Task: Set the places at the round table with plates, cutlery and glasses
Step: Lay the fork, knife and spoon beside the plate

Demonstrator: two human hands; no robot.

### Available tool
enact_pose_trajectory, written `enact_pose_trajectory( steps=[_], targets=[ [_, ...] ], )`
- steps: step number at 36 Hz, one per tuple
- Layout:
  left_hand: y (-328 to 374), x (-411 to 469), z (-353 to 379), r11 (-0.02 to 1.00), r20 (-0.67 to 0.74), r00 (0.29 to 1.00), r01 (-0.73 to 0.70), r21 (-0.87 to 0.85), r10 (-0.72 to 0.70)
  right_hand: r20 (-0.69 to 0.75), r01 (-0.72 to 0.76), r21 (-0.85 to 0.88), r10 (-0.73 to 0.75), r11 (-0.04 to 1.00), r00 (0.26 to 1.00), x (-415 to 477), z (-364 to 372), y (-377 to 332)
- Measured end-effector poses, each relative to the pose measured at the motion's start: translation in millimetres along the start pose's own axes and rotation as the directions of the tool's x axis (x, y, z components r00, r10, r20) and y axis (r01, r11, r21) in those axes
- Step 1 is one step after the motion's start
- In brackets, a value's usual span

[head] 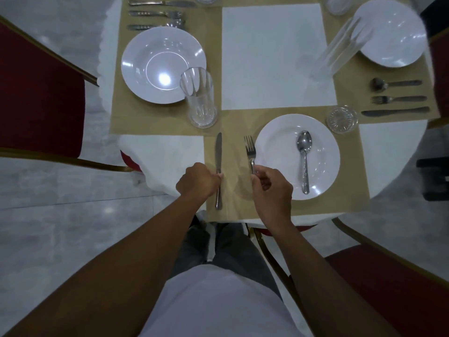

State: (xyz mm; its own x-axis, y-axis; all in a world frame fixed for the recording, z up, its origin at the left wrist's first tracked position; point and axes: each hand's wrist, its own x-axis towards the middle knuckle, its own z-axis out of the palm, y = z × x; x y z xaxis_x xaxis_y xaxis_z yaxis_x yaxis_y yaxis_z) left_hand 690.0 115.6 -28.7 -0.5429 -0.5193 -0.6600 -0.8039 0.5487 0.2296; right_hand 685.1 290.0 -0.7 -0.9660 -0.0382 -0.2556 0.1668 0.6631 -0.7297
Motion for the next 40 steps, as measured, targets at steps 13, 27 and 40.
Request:
enact_pose_trajectory(
  steps=[13, 27, 40],
  targets=[
    [-16.5, -3.1, -13.2, 0.979, -0.225, 0.954, -0.203, 0.000, 0.198, 0.080, -0.021, 0.009, 0.020, 1.000, 0.997, -3.1, 11.2, -4.6],
    [-38.9, 26.5, -23.3, 0.761, 0.123, 0.817, -0.571, 0.308, 0.563, 0.236, -0.086, -0.116, 0.112, 0.990, 0.965, 11.7, 31.5, -12.1],
    [-19.7, 27.1, -28.3, 0.723, 0.189, 0.853, -0.515, 0.461, 0.487, 0.213, -0.121, -0.114, 0.143, 0.986, 0.967, 18.1, 46.2, -9.9]
  ],
)
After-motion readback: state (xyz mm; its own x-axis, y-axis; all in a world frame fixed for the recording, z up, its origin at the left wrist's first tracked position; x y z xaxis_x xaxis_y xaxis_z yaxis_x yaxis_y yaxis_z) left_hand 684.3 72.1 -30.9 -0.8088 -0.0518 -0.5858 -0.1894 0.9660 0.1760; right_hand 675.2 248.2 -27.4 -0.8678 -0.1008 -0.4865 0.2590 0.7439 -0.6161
